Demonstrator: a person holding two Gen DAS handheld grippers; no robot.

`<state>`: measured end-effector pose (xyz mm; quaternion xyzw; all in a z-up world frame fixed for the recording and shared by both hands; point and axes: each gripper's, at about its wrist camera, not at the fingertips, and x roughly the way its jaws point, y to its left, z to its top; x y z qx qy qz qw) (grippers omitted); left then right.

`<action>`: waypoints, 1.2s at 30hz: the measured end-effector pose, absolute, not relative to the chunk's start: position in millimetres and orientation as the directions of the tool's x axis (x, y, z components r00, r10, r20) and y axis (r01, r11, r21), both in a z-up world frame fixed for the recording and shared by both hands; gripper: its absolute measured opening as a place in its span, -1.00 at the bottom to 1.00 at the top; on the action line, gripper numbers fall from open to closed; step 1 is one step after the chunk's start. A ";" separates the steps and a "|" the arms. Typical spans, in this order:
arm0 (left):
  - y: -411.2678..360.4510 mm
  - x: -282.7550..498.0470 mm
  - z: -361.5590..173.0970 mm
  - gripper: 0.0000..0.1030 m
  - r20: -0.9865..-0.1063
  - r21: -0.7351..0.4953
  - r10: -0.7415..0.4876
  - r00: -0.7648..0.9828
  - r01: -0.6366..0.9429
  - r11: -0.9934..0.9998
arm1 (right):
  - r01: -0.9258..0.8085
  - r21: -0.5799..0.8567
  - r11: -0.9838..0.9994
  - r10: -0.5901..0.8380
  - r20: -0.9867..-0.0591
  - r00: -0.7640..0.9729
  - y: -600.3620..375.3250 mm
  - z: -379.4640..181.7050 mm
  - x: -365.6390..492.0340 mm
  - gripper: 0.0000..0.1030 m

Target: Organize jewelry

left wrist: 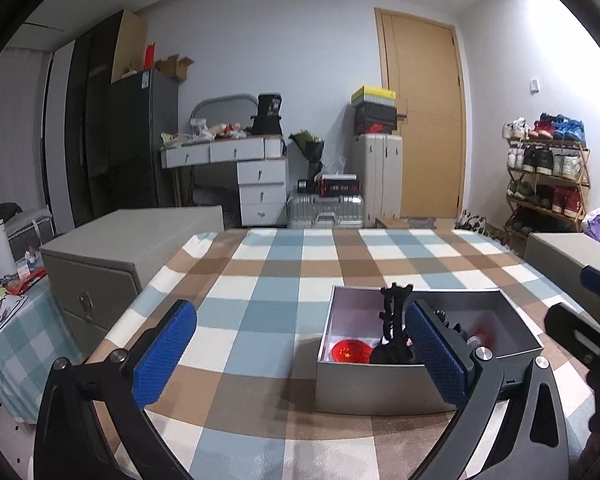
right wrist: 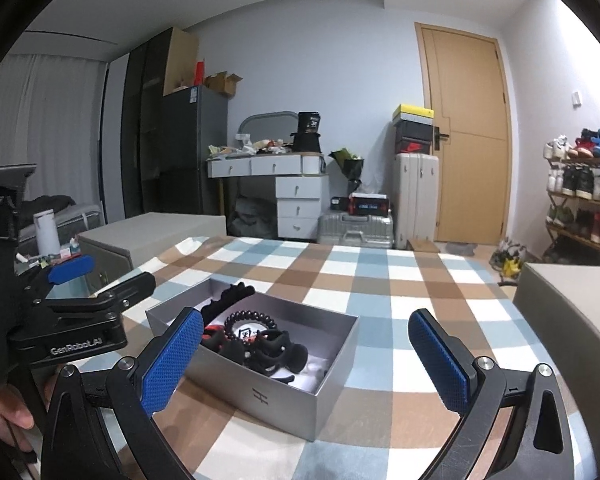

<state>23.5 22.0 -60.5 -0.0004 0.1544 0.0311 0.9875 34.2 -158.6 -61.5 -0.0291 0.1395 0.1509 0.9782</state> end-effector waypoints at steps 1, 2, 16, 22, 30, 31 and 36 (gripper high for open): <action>22.4 23.6 -61.1 0.97 -0.307 0.003 0.052 0.950 -0.054 0.999 | -0.304 -0.015 0.953 0.287 -0.287 0.914 -158.5 -61.9 35.4 1.00; 23.0 24.3 -61.0 0.97 -0.309 0.001 0.054 0.949 -0.056 0.998 | -0.302 -0.017 0.953 0.285 -0.290 0.914 -158.4 -61.9 35.4 1.00; 23.3 23.1 -59.4 0.97 -0.307 -0.005 0.057 0.950 -0.061 0.998 | -0.289 -0.016 0.957 0.271 -0.305 0.913 -156.9 -63.3 42.1 1.00; 23.3 23.3 -59.7 0.97 -0.307 -0.004 0.058 0.950 -0.062 0.998 | -0.289 -0.015 0.957 0.271 -0.299 0.915 -157.7 -63.0 41.4 1.00; 23.2 23.1 -59.2 0.97 -0.307 -0.005 0.057 0.950 -0.062 0.998 | -0.309 -0.014 0.951 0.291 -0.299 0.909 -157.7 -63.7 42.1 1.00; 23.4 23.5 -59.7 0.97 -0.307 -0.005 0.057 0.950 -0.062 0.998 | -0.314 -0.014 0.949 0.296 -0.300 0.907 -157.5 -63.7 42.5 1.00; 23.8 23.2 -59.1 0.97 -0.306 -0.007 0.060 0.950 -0.065 0.998 | -0.311 -0.011 0.950 0.293 -0.303 0.907 -157.4 -64.3 42.8 1.00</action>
